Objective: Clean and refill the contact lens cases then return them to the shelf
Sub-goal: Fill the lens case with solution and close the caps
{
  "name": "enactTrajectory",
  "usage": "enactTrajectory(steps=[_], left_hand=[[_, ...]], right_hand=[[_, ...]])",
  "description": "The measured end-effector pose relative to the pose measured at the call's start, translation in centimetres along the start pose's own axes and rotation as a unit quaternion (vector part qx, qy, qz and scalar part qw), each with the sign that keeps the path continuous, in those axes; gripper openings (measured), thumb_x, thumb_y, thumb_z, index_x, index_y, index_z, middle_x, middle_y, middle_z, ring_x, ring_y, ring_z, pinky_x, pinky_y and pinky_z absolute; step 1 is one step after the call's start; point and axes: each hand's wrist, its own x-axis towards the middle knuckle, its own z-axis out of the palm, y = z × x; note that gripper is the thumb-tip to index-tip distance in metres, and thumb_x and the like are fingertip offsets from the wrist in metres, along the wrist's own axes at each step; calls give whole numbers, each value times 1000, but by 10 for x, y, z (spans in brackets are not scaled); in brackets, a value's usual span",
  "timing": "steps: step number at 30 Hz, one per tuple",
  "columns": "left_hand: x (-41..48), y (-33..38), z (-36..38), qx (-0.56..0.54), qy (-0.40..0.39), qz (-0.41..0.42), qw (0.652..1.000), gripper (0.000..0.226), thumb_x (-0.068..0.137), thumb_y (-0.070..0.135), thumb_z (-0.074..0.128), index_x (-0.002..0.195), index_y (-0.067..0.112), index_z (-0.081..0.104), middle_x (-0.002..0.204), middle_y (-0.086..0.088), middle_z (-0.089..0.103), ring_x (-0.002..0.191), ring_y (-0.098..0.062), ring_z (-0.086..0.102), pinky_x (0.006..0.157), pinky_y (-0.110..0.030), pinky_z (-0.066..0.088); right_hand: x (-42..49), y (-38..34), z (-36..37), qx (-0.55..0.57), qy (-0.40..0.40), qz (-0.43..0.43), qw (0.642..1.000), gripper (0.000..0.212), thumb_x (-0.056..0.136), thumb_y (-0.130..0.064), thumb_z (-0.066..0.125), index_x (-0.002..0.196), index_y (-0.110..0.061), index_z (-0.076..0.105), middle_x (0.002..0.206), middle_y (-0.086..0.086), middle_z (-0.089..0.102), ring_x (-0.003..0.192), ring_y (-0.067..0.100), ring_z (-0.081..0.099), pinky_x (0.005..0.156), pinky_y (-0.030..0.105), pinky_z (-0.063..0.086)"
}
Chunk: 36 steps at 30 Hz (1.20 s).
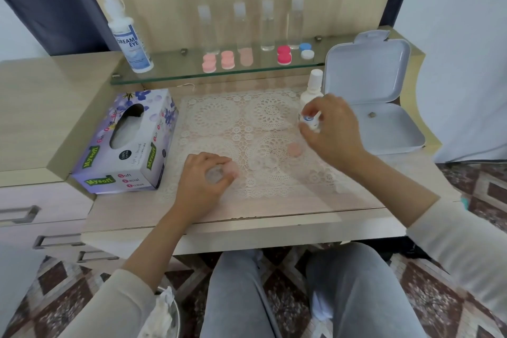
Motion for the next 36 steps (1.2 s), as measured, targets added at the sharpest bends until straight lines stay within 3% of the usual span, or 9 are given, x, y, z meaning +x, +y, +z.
enactTrajectory(steps=[5, 9, 13, 24, 30, 34, 36], left_hand=[[12, 18, 6, -5, -18, 5, 1000, 50, 69, 50, 61, 106, 18, 68, 92, 8, 61, 93, -12, 47, 79, -13, 30], [21, 26, 11, 8, -29, 18, 999, 33, 78, 30, 71, 109, 19, 67, 96, 4, 65, 93, -10, 45, 76, -9, 27], [24, 28, 15, 5, -55, 27, 998, 30, 78, 31, 71, 106, 21, 68, 95, 7, 66, 94, -8, 45, 78, -2, 28], [32, 31, 18, 101, -102, 58, 988, 31, 79, 37, 68, 105, 19, 69, 95, 1, 65, 95, -16, 47, 87, -29, 35], [31, 34, 18, 178, -112, 95, 973, 37, 82, 49, 59, 98, 17, 68, 92, 2, 63, 91, -13, 43, 83, -25, 28], [28, 40, 19, 118, -116, 94, 982, 35, 85, 28, 63, 117, 13, 61, 106, -5, 63, 102, -20, 51, 88, -22, 29], [27, 43, 20, 103, -127, 90, 982, 31, 86, 20, 62, 116, 11, 62, 105, -9, 63, 102, -22, 52, 85, -18, 29]], right_hand=[[-16, -5, 22, 6, -161, -53, 986, 27, 80, -17, 67, 107, -11, 63, 107, 3, 58, 96, 15, 44, 77, 16, 23], [-17, -7, 35, -58, -220, -52, 972, 46, 81, -34, 65, 122, -16, 56, 121, 2, 55, 110, 19, 44, 89, 24, 27], [-16, -8, 45, -136, -234, -52, 961, 45, 82, -47, 58, 121, -24, 58, 122, -4, 55, 111, 17, 42, 90, 32, 22], [-18, -6, 48, -95, -234, -40, 967, 33, 82, -43, 61, 111, -27, 65, 110, -4, 60, 104, 16, 46, 84, 31, 20], [-20, -6, 45, -78, -242, -39, 966, 32, 83, -43, 61, 112, -29, 65, 105, -2, 59, 102, 14, 48, 85, 31, 21], [-19, -9, 43, -77, -241, -40, 967, 30, 83, -41, 61, 110, -27, 66, 99, 0, 59, 96, 14, 50, 84, 30, 21], [-20, -10, 44, -76, -240, -39, 967, 29, 84, -40, 60, 109, -27, 66, 99, 0, 59, 95, 14, 51, 84, 30, 21]])
